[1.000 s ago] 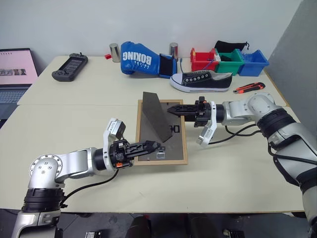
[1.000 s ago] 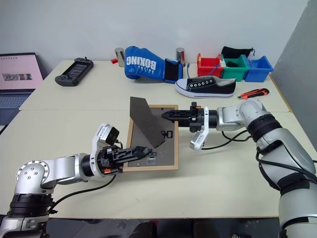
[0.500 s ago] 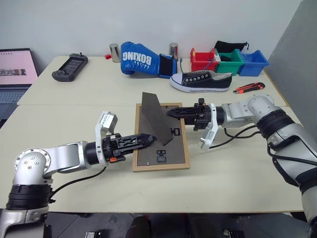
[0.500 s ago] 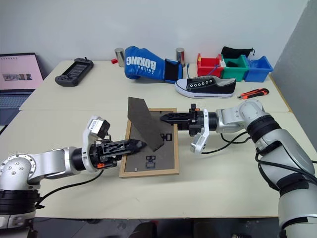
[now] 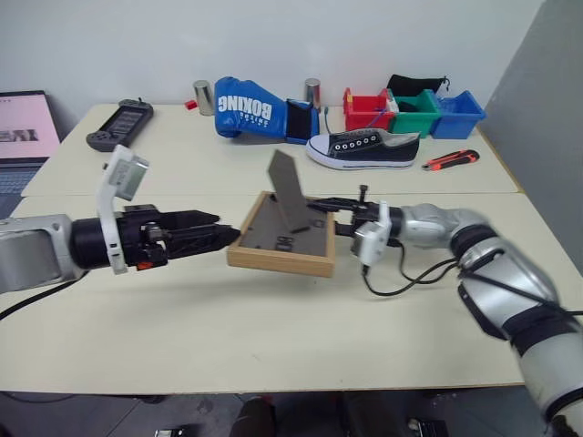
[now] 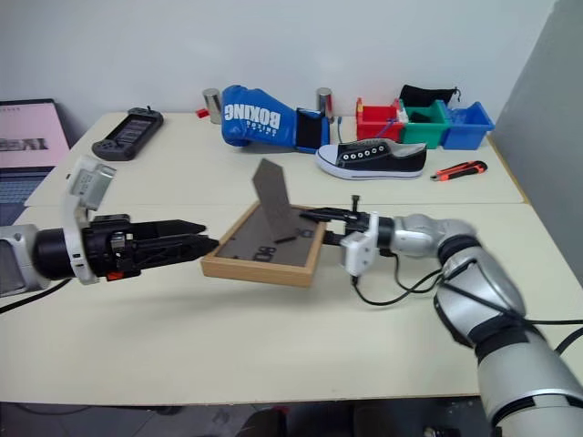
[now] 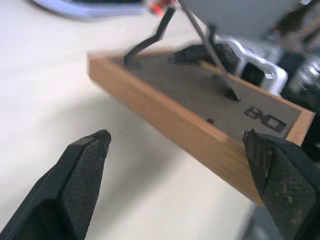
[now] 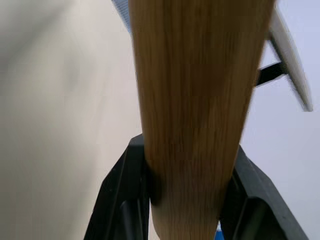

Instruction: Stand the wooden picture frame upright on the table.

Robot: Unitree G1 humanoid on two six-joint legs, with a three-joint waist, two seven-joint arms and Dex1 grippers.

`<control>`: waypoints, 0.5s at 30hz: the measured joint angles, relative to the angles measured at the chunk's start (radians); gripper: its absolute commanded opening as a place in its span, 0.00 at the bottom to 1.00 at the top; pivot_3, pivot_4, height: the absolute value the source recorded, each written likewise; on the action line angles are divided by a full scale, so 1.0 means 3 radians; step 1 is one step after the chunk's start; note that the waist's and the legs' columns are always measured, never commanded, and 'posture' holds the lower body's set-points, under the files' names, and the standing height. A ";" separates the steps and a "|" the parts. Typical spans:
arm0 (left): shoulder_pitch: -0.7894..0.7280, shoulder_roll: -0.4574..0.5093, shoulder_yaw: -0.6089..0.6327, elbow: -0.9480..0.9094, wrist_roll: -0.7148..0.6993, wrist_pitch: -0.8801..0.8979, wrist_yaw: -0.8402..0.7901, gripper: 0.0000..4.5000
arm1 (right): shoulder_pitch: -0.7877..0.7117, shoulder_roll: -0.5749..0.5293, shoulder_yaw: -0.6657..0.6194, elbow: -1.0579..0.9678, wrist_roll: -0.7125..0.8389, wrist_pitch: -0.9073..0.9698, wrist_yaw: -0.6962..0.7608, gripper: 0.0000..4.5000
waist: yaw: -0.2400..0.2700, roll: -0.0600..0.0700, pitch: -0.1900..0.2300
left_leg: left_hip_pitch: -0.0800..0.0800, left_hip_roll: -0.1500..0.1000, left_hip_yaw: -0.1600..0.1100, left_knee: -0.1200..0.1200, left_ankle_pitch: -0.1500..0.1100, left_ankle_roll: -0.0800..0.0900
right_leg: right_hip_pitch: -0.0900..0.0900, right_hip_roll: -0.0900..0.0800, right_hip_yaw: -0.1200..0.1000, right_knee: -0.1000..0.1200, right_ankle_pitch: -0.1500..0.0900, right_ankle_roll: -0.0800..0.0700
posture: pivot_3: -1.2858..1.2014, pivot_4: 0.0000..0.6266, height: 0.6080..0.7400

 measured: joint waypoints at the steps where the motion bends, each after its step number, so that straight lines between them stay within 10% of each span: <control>1: 0.0033 0.0007 0.0077 0.0030 0.0105 -0.0058 -0.0044 1.00 | 0.0133 0.0112 -0.0119 -0.0254 0.0475 0.0498 0.0679 0.29 | 0.0004 0.0002 0.0001 | -0.0003 0.0013 -0.0005 0.0000 -0.0001 0.0002 | -0.0001 0.0001 -0.0007 0.0000 0.0000 0.0000 | 0.52 0.24 1.00; 7: 0.0575 0.0027 0.0206 -0.0196 0.0354 0.0025 -0.0508 1.00 | 0.0076 0.0212 -0.0972 -0.1200 0.2013 0.3394 0.1911 0.29 | 0.0106 0.0014 0.0009 | -0.0010 -0.0003 -0.0015 -0.0002 -0.0007 0.0010 | -0.0009 0.0004 -0.0016 0.0003 -0.0002 -0.0005 | 0.52 0.24 1.00; 15: 0.0598 0.0070 0.0389 -0.0208 0.0672 -0.0019 -0.0725 1.00 | 0.0261 0.0292 -0.1029 -0.1440 0.1985 0.4224 0.1938 0.29 | 0.0097 0.0017 0.0010 | -0.0009 -0.0001 -0.0005 -0.0015 -0.0007 0.0010 | -0.0019 0.0006 -0.0012 0.0006 -0.0007 -0.0013 | 0.52 0.24 1.00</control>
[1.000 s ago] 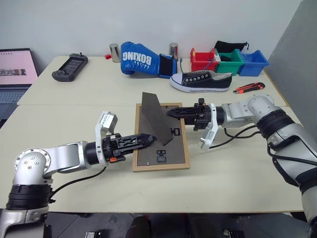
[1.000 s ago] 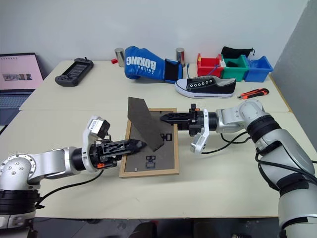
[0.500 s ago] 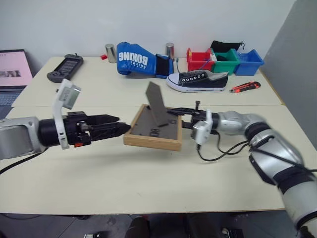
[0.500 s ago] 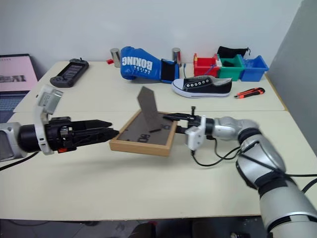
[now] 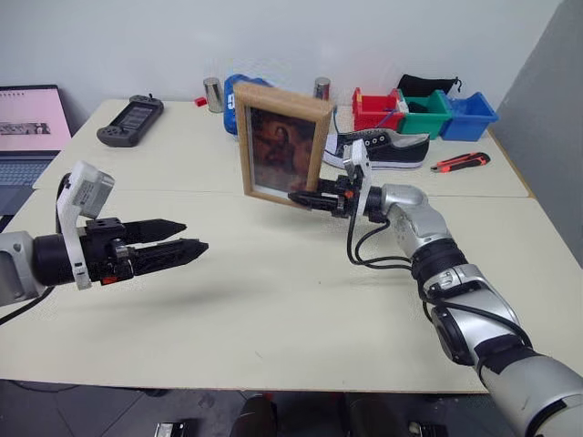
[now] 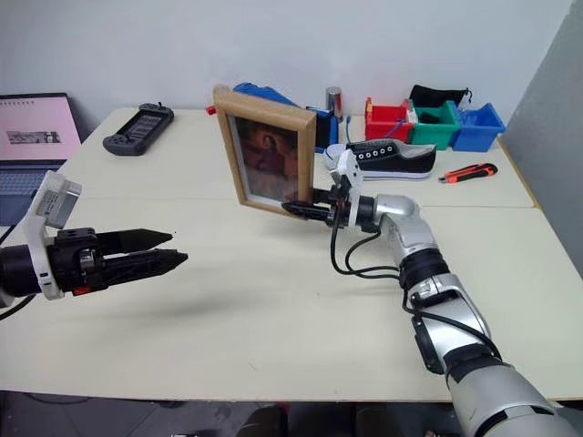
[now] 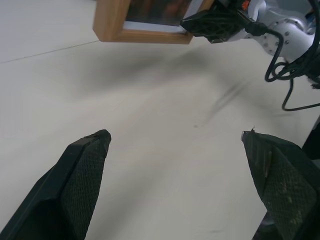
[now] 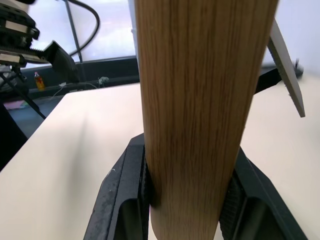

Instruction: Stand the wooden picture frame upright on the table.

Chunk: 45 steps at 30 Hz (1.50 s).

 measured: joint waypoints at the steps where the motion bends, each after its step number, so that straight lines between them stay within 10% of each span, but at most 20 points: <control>1: -0.0002 0.0000 0.0000 -0.0001 0.0068 -0.0037 -0.0021 1.00 | 0.0007 0.0016 -0.0001 0.0011 -0.0017 0.0074 -0.0008 0.29 | -0.0003 0.0000 0.0000 | 0.0000 0.0001 0.0002 0.0000 0.0000 0.0000 | 0.0000 0.0000 0.0000 0.0000 0.0000 0.0000 | 0.52 0.24 1.00; 27: 0.0197 -0.0208 -0.0069 -0.0349 0.0607 -0.0178 -0.0271 1.00 | 0.0290 0.0464 -0.0276 0.0924 -0.0511 -0.0270 -0.0280 0.29 | -0.0019 -0.0001 0.0000 | 0.0008 0.0015 0.0011 -0.0006 0.0000 0.0000 | 0.0000 0.0012 0.0005 0.0000 0.0000 0.0000 | 0.52 0.24 1.00; 38: 0.0029 -0.0204 -0.0224 -0.0258 0.0772 -0.0221 -0.0358 1.00 | 0.0434 0.0392 -0.0279 0.0738 -0.0586 -0.0142 -0.0256 1.00 | -0.0017 -0.0002 -0.0001 | 0.0008 0.0015 0.0010 -0.0006 0.0000 0.0000 | 0.0001 0.0012 0.0005 0.0000 0.0000 0.0000 | 0.52 0.24 1.00; 45: -0.0062 -0.0204 -0.0313 -0.0219 0.0864 -0.0251 -0.0418 1.00 | 0.0726 0.0154 -0.0264 0.0185 -0.0562 0.0137 -0.0124 1.00 | 0.0006 -0.0003 -0.0001 | 0.0007 0.0013 0.0009 -0.0006 0.0000 0.0000 | 0.0003 0.0011 0.0004 -0.0002 0.0000 0.0000 | 0.52 0.24 1.00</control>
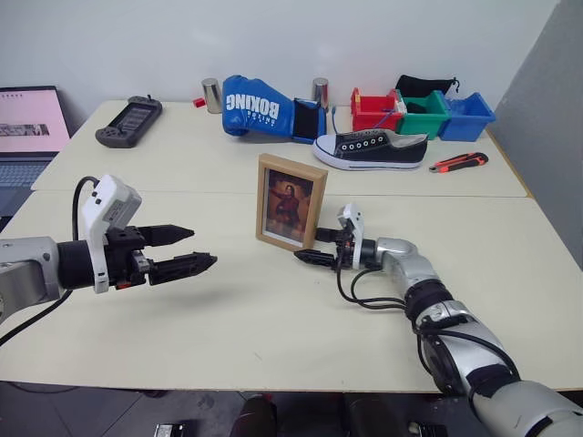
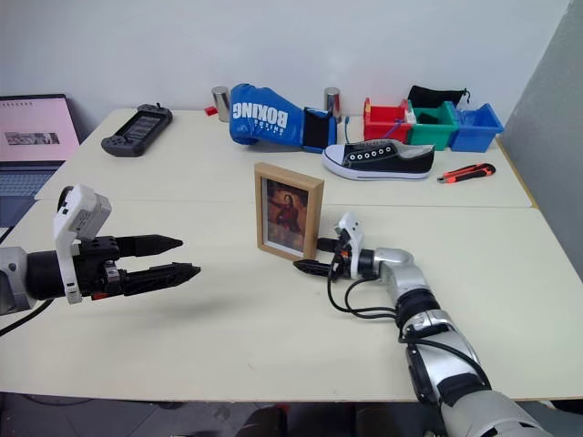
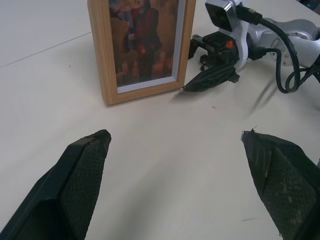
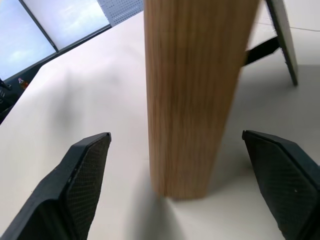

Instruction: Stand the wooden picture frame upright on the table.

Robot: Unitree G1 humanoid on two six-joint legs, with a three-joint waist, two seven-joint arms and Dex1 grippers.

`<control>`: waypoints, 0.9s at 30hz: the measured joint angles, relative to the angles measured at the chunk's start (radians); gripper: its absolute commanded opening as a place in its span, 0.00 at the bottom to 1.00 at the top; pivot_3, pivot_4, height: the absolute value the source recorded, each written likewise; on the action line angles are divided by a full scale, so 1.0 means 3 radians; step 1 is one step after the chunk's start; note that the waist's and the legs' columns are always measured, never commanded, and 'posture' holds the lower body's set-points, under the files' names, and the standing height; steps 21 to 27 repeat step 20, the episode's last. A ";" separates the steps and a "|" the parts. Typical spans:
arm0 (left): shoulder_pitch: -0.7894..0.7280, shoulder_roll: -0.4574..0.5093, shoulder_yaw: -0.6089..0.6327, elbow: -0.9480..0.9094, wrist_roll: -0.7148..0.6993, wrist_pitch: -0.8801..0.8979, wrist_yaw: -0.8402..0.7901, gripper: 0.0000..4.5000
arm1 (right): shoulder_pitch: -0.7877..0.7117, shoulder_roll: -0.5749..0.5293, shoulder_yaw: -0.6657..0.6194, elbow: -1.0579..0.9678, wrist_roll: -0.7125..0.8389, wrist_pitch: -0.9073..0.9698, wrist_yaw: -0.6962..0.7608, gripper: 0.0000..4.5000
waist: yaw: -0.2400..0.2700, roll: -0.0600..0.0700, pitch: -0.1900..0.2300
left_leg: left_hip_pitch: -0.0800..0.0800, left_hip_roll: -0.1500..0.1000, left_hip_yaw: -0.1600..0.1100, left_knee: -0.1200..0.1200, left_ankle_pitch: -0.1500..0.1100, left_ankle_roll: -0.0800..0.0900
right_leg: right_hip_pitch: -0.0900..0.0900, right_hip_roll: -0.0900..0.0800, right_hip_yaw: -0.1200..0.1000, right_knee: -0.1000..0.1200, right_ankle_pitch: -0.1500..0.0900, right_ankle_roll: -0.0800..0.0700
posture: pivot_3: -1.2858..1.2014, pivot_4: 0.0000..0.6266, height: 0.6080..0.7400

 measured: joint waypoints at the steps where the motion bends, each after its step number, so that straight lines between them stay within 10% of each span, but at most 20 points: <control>1: -0.0011 0.0000 -0.0006 0.0008 0.0007 -0.0002 -0.0007 1.00 | 0.0091 -0.0085 0.0005 -0.0161 0.0012 0.0087 0.0029 1.00 | 0.0006 0.0000 0.0000 | -0.0001 0.0000 -0.0001 0.0000 0.0000 0.0000 | 0.0000 0.0000 0.0000 0.0000 0.0000 0.0000 | 0.52 0.24 1.00; 10: -0.0057 -0.0047 -0.0035 0.0243 0.0232 -0.0122 -0.0072 1.00 | 0.1091 -0.1208 -0.0090 -0.1978 0.0137 0.1042 0.0051 1.00 | 0.0072 0.0000 0.0000 | -0.0001 -0.0001 0.0001 0.0000 0.0000 0.0000 | 0.0000 -0.0001 0.0002 -0.0002 0.0000 0.0001 | 0.52 0.24 1.00; 19: -0.0090 -0.0261 -0.0177 0.0387 0.0582 -0.0483 -0.0020 1.00 | 0.0897 -0.1277 -0.0562 -0.4236 0.0723 0.3420 -0.1134 1.00 | 0.0009 0.0000 0.0000 | -0.0001 0.0008 0.0002 -0.0008 0.0000 0.0000 | -0.0004 0.0008 0.0006 -0.0003 -0.0002 -0.0002 | 0.52 0.24 1.00; 27: -0.0095 -0.0263 -0.0189 0.0396 0.0588 -0.0489 -0.0020 1.00 | 0.0882 -0.1301 -0.0565 -0.4305 0.0766 0.3477 -0.1132 1.00 | 0.0012 -0.0001 0.0000 | -0.0002 0.0008 0.0001 -0.0008 0.0000 0.0000 | -0.0003 0.0008 0.0004 -0.0005 -0.0002 -0.0002 | 0.52 0.24 1.00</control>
